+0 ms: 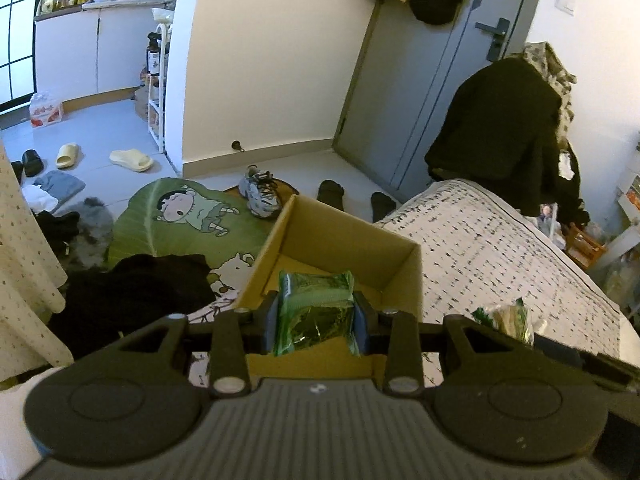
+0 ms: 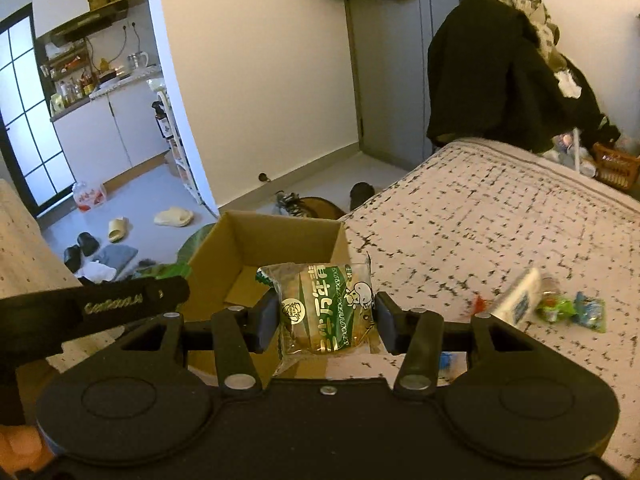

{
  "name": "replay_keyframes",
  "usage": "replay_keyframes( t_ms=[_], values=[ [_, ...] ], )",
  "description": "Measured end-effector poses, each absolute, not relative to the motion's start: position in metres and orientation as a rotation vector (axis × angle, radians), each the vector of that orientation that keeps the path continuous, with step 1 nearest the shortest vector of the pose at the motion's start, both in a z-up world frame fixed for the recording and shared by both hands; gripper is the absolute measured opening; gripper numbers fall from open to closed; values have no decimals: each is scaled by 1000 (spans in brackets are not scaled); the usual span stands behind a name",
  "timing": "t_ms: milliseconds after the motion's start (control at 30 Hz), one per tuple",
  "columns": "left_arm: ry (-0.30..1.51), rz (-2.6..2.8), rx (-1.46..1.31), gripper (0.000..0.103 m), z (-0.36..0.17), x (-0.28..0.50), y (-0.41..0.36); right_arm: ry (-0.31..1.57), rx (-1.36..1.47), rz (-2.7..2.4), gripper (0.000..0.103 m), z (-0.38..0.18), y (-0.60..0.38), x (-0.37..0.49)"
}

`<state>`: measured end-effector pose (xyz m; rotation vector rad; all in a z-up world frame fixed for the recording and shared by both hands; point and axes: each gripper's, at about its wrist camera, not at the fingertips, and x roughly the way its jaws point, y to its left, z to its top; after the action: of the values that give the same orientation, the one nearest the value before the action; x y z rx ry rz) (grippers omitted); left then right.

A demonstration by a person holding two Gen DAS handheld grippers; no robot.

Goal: Organize snacks
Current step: 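Carry the green snack into the cardboard box and open the left gripper, then move the left tool back to the clear bag of white food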

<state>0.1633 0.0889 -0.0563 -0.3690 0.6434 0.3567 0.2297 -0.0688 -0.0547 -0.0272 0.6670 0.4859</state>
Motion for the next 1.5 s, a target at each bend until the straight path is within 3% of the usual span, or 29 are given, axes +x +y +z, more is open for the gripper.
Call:
replay_keyframes(
  t_ms=[300,733,833,900,1033,1167,1333,1500],
  values=[
    [669,406,-376,41,-60,170,99,680,2,507,49,-63,-54,238],
    [639,473,-392,67,-39,144,113,664,55,552,50,-62,-43,235],
    [639,477,-397,69,-32,139,114,685,73,567,57,-60,-45,235],
    [638,470,-388,70,-28,136,111,688,115,572,68,-55,-52,233],
    [634,471,-355,84,-20,129,104,670,142,548,69,-41,-67,230],
    [655,484,-331,87,-16,125,98,664,127,516,81,-26,-85,224],
    [658,465,-338,87,-12,120,89,680,65,492,86,-12,-109,215],
    [633,439,-300,99,-3,114,68,661,35,474,96,4,-137,209]
  ],
)
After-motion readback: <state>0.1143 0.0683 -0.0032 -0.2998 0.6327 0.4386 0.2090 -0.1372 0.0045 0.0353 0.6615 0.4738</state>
